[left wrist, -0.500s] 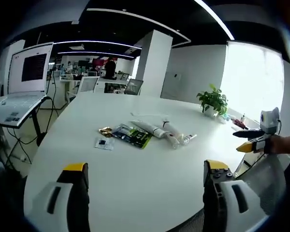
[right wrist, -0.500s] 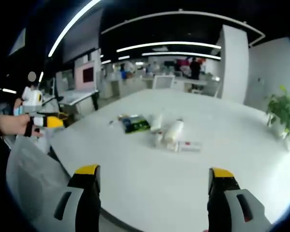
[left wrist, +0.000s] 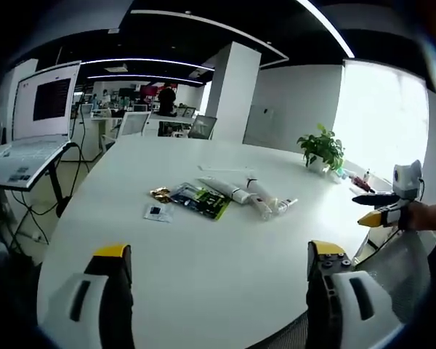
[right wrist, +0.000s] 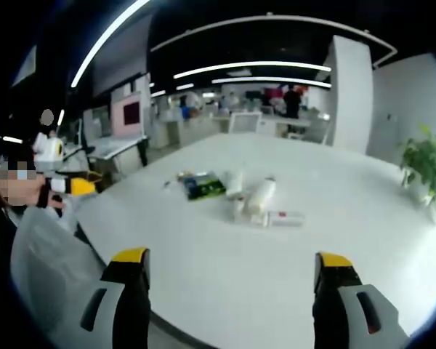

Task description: Arrange the skincare products in the storage area until every visible bottle or jar stands upright without overlapping.

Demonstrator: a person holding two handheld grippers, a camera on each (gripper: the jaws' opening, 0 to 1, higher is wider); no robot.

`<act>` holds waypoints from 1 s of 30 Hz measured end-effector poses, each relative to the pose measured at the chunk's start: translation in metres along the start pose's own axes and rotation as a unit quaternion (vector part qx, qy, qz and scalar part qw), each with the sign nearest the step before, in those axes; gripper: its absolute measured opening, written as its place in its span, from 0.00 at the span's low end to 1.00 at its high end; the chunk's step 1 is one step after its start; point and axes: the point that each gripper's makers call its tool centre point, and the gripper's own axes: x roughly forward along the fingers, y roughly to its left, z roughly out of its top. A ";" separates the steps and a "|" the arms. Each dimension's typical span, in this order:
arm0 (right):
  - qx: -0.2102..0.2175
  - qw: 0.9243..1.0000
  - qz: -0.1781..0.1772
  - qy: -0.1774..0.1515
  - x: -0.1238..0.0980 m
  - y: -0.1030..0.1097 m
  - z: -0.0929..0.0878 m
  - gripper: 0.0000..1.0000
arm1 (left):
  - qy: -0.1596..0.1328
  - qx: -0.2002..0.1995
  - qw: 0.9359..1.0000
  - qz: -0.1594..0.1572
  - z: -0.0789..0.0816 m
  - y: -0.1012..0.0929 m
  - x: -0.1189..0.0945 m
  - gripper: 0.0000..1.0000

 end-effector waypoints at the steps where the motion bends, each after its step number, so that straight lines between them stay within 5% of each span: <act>1: 0.002 1.000 0.000 0.001 0.000 0.000 -0.001 0.97 | 0.001 0.000 1.000 0.000 -0.001 0.000 0.000 0.96; 30: 0.007 1.000 0.003 0.021 0.003 -0.001 -0.006 0.99 | 0.013 0.002 1.000 0.001 -0.003 0.001 0.002 0.95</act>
